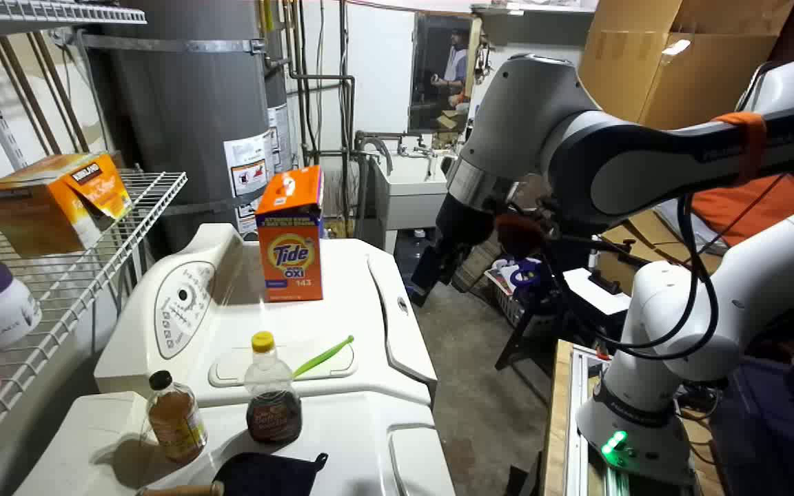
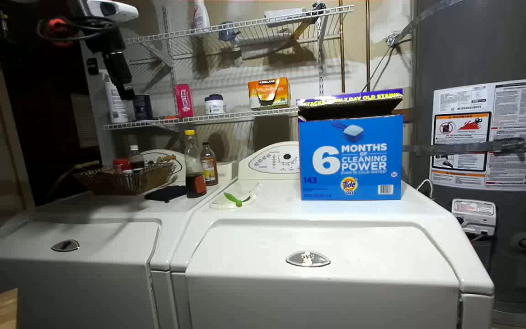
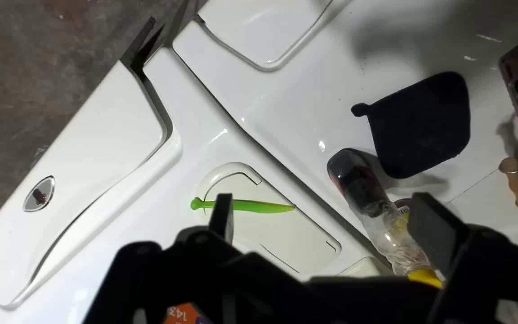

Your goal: Put the green object on the black pot holder.

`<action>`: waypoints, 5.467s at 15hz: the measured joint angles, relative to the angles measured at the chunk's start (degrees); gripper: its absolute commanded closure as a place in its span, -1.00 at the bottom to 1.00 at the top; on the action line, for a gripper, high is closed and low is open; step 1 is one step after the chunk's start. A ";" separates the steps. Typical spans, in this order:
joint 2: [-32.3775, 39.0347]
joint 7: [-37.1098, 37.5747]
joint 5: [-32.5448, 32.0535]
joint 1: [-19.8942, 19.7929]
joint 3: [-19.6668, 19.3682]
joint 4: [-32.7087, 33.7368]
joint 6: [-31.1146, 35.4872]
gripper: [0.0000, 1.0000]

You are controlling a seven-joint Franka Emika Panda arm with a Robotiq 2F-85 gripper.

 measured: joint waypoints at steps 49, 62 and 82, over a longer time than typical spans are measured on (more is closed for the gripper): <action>44.24 -68.03 -15.64 -0.17 -12.53 8.74 34.04 -1.00; 48.66 -71.66 -19.63 -0.81 -12.53 11.06 34.88 -1.00; 60.73 -78.36 -20.12 -2.06 -10.10 20.25 36.58 0.97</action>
